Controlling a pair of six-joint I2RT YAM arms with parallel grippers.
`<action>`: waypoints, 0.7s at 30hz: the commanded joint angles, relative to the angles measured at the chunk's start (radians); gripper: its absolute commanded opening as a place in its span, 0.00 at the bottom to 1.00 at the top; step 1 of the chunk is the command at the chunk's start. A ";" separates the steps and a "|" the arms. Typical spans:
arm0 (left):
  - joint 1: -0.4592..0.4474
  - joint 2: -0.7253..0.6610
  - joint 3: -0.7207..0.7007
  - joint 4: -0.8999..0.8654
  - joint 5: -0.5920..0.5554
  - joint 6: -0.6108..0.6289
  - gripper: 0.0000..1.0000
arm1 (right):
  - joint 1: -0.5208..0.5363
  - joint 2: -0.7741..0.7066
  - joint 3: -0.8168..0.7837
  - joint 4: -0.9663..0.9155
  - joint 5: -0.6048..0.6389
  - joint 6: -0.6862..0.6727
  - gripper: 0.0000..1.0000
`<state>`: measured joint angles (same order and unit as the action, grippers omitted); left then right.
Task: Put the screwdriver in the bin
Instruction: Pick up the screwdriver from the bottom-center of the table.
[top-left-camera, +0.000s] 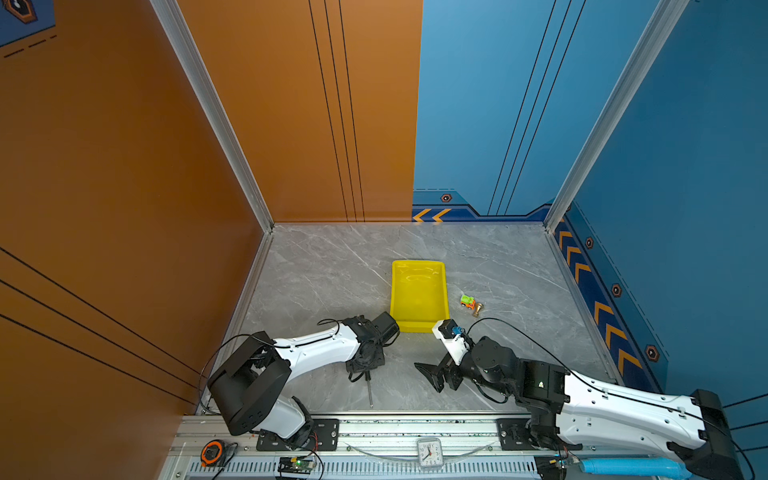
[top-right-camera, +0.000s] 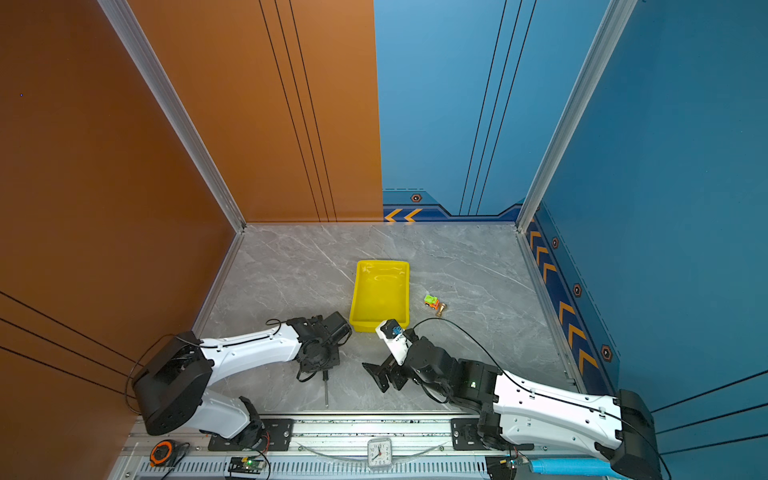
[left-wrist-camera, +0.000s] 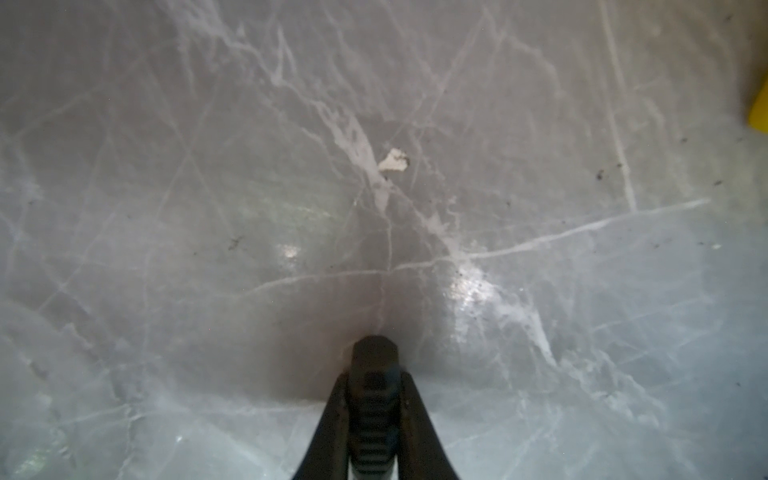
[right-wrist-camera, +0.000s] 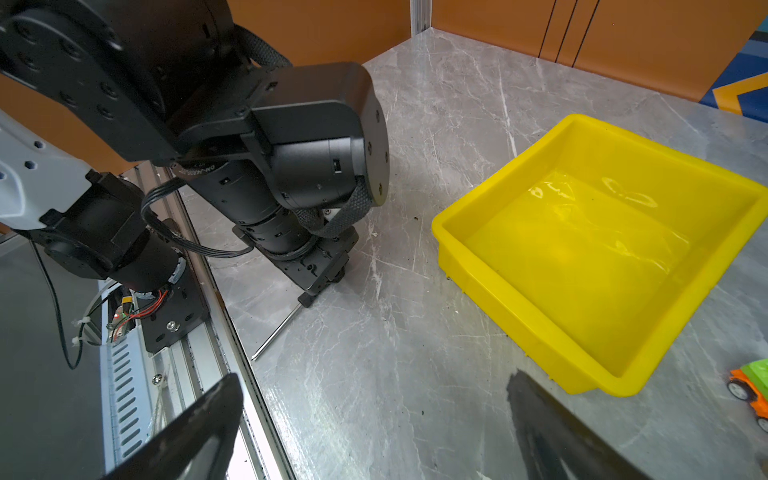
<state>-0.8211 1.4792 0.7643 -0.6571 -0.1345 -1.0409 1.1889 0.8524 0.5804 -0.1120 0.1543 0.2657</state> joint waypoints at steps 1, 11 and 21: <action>0.009 -0.025 0.009 -0.029 -0.043 0.016 0.00 | -0.016 -0.007 0.009 -0.006 0.000 -0.015 1.00; 0.071 -0.070 0.184 -0.167 -0.099 0.145 0.00 | -0.089 -0.025 0.045 -0.005 -0.024 -0.021 1.00; 0.167 -0.010 0.479 -0.233 -0.064 0.312 0.00 | -0.193 -0.008 0.107 -0.007 -0.069 -0.037 1.00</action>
<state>-0.6720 1.4464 1.1721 -0.8383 -0.1989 -0.8051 1.0245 0.8413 0.6456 -0.1127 0.1177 0.2508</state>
